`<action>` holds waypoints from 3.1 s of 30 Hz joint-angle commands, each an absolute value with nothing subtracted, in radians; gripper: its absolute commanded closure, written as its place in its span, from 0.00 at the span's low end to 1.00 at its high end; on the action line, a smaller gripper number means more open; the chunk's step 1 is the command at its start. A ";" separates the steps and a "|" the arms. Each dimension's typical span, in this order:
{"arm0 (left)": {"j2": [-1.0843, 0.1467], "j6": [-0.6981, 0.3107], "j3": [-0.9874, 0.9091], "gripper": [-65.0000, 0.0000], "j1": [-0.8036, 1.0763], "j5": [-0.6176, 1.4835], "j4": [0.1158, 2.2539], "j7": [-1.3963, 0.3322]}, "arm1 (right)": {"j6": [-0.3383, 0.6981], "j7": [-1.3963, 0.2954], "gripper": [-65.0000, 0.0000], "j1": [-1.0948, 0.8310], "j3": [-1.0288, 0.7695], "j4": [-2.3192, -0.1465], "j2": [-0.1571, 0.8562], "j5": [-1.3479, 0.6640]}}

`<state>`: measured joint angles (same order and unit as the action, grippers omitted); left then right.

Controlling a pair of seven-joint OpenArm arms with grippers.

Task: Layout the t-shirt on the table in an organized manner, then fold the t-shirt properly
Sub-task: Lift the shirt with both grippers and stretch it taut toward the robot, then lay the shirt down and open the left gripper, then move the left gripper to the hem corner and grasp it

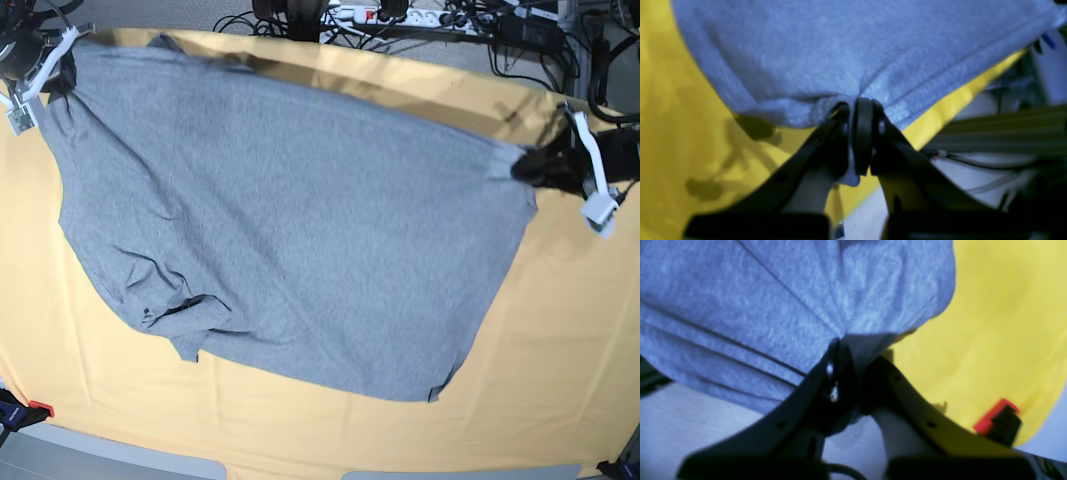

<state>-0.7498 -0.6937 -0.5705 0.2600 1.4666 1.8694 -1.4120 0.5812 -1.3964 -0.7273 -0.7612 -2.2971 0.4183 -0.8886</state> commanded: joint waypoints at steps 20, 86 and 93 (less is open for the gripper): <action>-0.854 -0.698 -0.584 1.00 0.517 1.484 2.195 -1.396 | 0.574 -1.396 1.00 -0.939 -0.773 -2.309 0.539 -0.831; -0.681 -0.579 -0.481 0.24 -0.245 1.181 1.323 -1.119 | 0.438 -1.180 0.42 -0.828 -0.773 -2.308 0.598 -0.758; -0.633 -0.637 -0.270 0.24 -0.519 1.182 1.000 -1.103 | 0.425 -1.170 0.42 -0.828 -0.773 -2.308 0.598 -0.758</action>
<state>-0.6094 -0.6334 -0.2607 -0.4900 1.1599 0.9852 -1.1267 0.4282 -1.1847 -0.8223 -0.7620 -2.2971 0.5838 -0.7589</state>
